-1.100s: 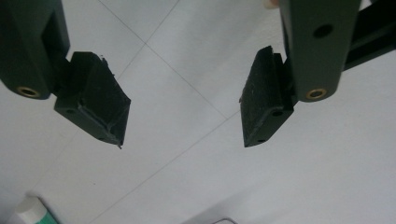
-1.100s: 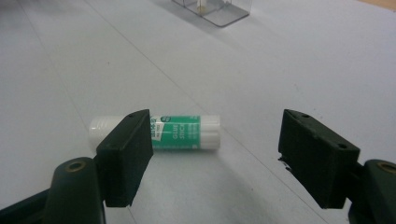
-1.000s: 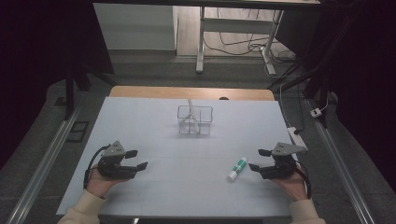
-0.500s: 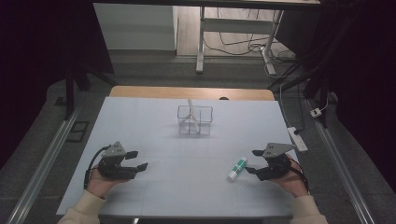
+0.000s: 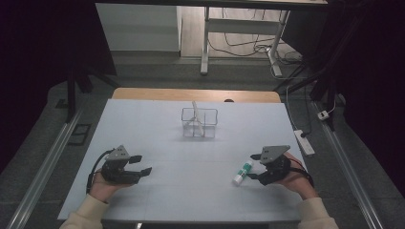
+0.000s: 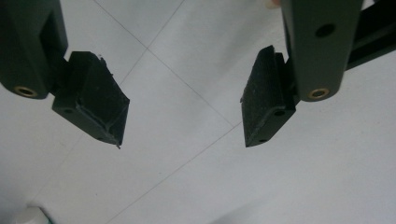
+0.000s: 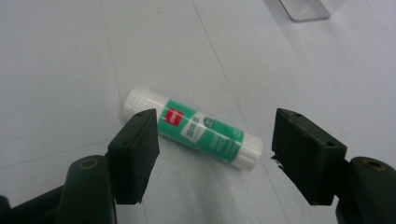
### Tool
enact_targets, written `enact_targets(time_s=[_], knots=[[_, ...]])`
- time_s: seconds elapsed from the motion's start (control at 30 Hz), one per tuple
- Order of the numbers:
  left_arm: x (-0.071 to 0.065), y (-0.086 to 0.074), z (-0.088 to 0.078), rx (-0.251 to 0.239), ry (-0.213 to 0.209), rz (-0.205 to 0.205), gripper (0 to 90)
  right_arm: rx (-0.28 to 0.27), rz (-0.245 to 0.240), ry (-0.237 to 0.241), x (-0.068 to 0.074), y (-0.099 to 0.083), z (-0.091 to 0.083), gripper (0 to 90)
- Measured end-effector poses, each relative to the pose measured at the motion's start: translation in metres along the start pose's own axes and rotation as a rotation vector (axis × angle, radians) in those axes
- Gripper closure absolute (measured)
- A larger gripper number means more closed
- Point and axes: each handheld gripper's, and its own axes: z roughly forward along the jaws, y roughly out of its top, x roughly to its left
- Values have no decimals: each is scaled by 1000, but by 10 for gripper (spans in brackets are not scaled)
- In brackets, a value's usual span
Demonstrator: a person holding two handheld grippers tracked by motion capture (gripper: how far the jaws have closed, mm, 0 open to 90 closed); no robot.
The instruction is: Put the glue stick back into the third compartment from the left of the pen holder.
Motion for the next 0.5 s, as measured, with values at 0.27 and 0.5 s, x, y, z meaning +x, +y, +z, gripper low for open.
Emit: enact_targets(time_s=[0.27, 0.5], knots=[[1, 0, 0, -2, -7, -3, 316, 45, -80, 79, 4, 13, 8, 310], [2, -1, -3, -22, 7, -8, 316, 115, -123, 131, 9, 21, 20, 305]])
